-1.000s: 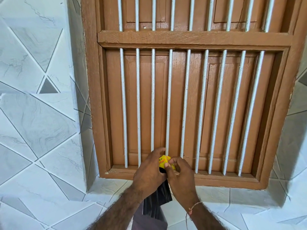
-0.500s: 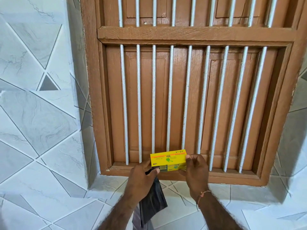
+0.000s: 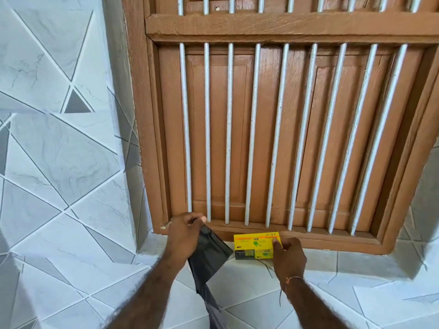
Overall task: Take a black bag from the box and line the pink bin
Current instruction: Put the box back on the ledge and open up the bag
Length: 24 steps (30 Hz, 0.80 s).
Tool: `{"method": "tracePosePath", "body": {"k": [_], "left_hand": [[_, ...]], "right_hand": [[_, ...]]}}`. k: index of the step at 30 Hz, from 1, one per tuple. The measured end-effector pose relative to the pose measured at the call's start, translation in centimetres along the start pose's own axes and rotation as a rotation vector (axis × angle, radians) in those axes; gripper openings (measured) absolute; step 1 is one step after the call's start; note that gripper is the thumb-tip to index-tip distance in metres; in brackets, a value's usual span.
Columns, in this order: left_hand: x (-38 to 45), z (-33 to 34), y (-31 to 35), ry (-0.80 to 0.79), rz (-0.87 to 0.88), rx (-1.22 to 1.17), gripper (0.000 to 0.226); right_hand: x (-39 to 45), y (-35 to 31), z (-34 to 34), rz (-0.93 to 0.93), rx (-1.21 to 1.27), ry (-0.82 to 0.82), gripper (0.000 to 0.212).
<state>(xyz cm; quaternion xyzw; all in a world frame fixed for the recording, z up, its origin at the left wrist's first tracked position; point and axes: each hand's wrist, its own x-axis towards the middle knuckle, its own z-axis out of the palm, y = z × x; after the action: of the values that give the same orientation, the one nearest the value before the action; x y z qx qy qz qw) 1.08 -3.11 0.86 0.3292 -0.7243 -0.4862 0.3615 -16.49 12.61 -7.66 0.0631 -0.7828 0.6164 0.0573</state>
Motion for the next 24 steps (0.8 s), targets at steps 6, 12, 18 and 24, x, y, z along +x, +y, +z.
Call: {"method": "tracePosePath", "body": {"k": [6, 12, 18, 24], "left_hand": [[0.6, -1.2, 1.8, 0.134, -0.084, -0.215, 0.018], [1.2, -2.0, 3.5, 0.246, -0.141, -0.444, 0.019], [1.0, -2.2, 5.8, 0.249, -0.248, -0.64, 0.013], [-0.5, -3.9, 9.0, 0.126, -0.227, -0.844, 0.008]], "right_hand": [[0.8, 0.4, 1.2, -0.074, -0.203, -0.024, 0.023], [-6.7, -2.3, 1.3, -0.313, 0.085, -0.137, 0.055], [-14.9, -5.3, 3.6, -0.339, 0.088, -0.712, 0.083], [-17.0, -3.4, 4.5, -0.143, -0.08, -0.67, 0.033]]}}
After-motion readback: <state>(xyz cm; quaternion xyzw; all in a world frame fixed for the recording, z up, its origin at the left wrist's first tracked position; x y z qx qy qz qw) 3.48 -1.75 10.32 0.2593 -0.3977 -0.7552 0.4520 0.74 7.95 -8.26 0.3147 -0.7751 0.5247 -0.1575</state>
